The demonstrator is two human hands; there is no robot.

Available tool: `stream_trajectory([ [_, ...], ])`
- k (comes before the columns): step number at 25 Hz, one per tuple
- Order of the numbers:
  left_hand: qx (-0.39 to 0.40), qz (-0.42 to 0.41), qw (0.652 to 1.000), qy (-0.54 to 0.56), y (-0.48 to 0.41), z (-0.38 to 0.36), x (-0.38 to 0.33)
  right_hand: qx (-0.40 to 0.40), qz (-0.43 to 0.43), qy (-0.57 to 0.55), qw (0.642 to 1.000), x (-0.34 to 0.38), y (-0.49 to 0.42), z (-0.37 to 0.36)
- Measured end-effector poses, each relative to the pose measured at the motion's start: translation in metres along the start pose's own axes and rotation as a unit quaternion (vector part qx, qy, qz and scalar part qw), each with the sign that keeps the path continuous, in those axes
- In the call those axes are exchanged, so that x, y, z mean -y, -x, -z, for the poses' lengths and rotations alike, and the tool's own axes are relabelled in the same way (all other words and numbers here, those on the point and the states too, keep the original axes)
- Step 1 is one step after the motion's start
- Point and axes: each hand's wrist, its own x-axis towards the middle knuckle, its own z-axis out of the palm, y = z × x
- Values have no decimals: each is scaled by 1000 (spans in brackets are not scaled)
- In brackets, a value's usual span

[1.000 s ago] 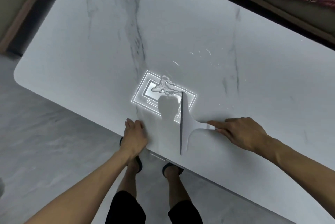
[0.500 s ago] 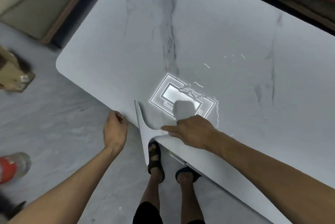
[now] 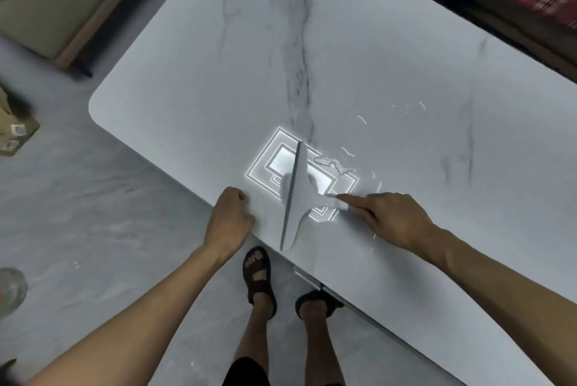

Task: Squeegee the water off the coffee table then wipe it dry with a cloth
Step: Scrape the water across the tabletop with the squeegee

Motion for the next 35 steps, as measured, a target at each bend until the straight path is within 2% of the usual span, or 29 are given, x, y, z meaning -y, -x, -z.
stream_trajectory([
  [4, 94, -43, 994, -27, 6, -33, -41, -3, -106, 13, 994, -61, 67, 11],
  [8, 155, -58, 974, -153, 9, -60, -64, -7, -169, 13, 986, -92, 111, 8],
  [10, 158, -57, 966, -194, 10, -66, -72, -23, -195, 12, 981, -101, 131, 9],
  [12, 117, -49, 974, -187, 14, -61, -78, -31, -217, 13, 976, -108, 148, 13],
  [14, 72, -42, 981, -173, 17, -54, -84, -35, -210, 10, 977, -110, 156, 22],
  [16, 46, -37, 983, -173, 17, -46, -89, -27, -165, 8, 986, -99, 147, 29],
  [19, 31, -5, 990, -137, 13, -37, -93, 18, -33, -3, 999, -56, 112, 15],
  [22, 24, 28, 993, -108, 14, -37, -86, 77, 94, 26, 992, -2, 81, -23],
  [24, 38, 40, 993, -105, 20, -43, -80, 90, 125, 47, 987, 11, 73, -42],
  [29, 96, 25, 987, -124, 35, -67, -77, 72, 90, 68, 991, -51, 108, -40],
  [33, 123, -1, 984, -129, 42, -74, -96, 46, -15, 65, 997, -113, 154, -2],
  [35, 109, -12, 984, -139, 40, -69, -107, 33, -61, 85, 994, -126, 164, 18],
])
